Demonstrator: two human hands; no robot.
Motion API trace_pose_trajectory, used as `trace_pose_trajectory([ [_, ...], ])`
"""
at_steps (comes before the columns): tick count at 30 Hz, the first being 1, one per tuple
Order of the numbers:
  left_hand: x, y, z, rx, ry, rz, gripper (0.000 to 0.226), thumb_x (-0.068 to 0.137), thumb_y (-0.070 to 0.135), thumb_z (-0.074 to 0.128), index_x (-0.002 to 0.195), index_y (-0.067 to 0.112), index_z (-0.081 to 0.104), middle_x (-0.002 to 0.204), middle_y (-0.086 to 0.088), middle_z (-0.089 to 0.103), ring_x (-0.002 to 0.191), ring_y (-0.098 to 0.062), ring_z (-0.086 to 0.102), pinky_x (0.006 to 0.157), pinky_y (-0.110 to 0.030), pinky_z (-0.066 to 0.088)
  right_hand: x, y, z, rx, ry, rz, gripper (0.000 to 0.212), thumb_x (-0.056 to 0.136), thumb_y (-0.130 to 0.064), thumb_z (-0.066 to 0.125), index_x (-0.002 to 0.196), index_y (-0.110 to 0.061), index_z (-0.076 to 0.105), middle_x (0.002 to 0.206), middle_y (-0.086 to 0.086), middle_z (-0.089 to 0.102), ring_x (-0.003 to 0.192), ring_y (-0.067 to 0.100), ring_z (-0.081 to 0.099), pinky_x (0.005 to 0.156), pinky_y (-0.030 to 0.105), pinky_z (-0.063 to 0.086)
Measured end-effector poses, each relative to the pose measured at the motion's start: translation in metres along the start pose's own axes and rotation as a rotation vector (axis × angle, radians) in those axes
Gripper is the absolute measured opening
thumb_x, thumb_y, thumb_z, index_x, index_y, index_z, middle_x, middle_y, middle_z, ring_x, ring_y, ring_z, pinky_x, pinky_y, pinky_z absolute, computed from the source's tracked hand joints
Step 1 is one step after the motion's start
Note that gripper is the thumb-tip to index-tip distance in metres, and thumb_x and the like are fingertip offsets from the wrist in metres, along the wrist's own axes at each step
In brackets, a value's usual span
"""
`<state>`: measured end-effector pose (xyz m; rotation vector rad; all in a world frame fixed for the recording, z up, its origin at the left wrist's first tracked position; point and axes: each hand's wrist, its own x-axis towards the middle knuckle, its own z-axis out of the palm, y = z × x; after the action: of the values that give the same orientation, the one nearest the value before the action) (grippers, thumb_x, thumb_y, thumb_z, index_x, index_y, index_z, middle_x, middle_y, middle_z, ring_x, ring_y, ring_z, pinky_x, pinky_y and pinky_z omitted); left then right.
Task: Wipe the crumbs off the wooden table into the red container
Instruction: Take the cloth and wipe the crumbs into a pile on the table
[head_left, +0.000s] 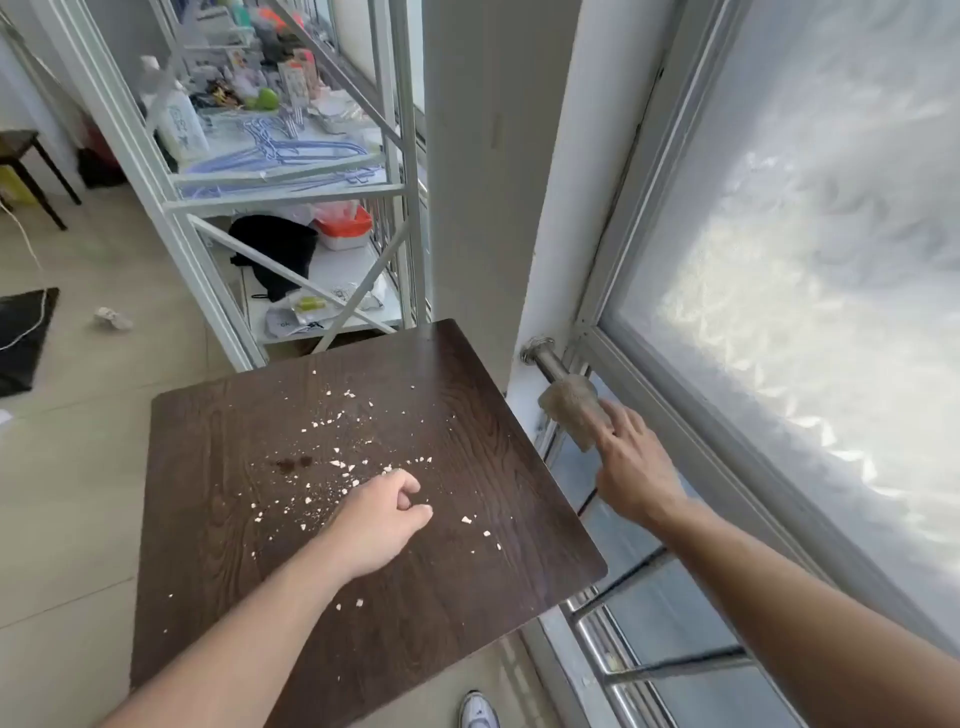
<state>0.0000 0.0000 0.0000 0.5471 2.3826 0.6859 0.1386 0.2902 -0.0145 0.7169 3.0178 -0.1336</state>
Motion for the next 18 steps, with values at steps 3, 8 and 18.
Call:
trace_pose_trajectory([
  [3, 0.021, 0.007, 0.002, 0.002, -0.006, -0.021, 0.040, 0.096, 0.038, 0.061, 0.133, 0.025, 0.061, 0.120, 0.006, 0.063, 0.104, -0.014, 0.061, 0.074, -0.024, 0.040, 0.031, 0.023, 0.005, -0.042, -0.054, -0.057, 0.102, 0.077, 0.002, 0.065, 0.156, -0.030, 0.008, 0.162, 0.007, 0.016, 0.137, 0.034, 0.032, 0.104, 0.044, 0.047],
  [8, 0.049, 0.005, -0.003, 0.018, 0.002, -0.091, 0.040, 0.095, 0.039, 0.061, 0.133, 0.025, 0.061, 0.121, 0.006, 0.064, 0.103, -0.016, 0.062, 0.079, -0.028, 0.040, 0.064, 0.028, 0.030, 0.026, 0.112, -0.181, 0.082, 0.075, 0.005, 0.071, 0.140, -0.033, 0.037, 0.130, 0.016, 0.053, 0.105, 0.040, 0.053, 0.069, 0.047, 0.054],
  [18, 0.088, -0.027, -0.040, -0.058, 0.077, -0.193, 0.047, 0.094, 0.041, 0.061, 0.138, 0.025, 0.059, 0.122, 0.007, 0.068, 0.108, -0.021, 0.066, 0.095, -0.035, 0.050, 0.140, -0.041, 0.017, 0.583, 0.065, 0.153, 0.009, 0.088, -0.006, 0.053, 0.080, -0.009, 0.056, 0.063, 0.000, 0.054, 0.057, 0.021, 0.050, 0.047, 0.029, 0.029],
])
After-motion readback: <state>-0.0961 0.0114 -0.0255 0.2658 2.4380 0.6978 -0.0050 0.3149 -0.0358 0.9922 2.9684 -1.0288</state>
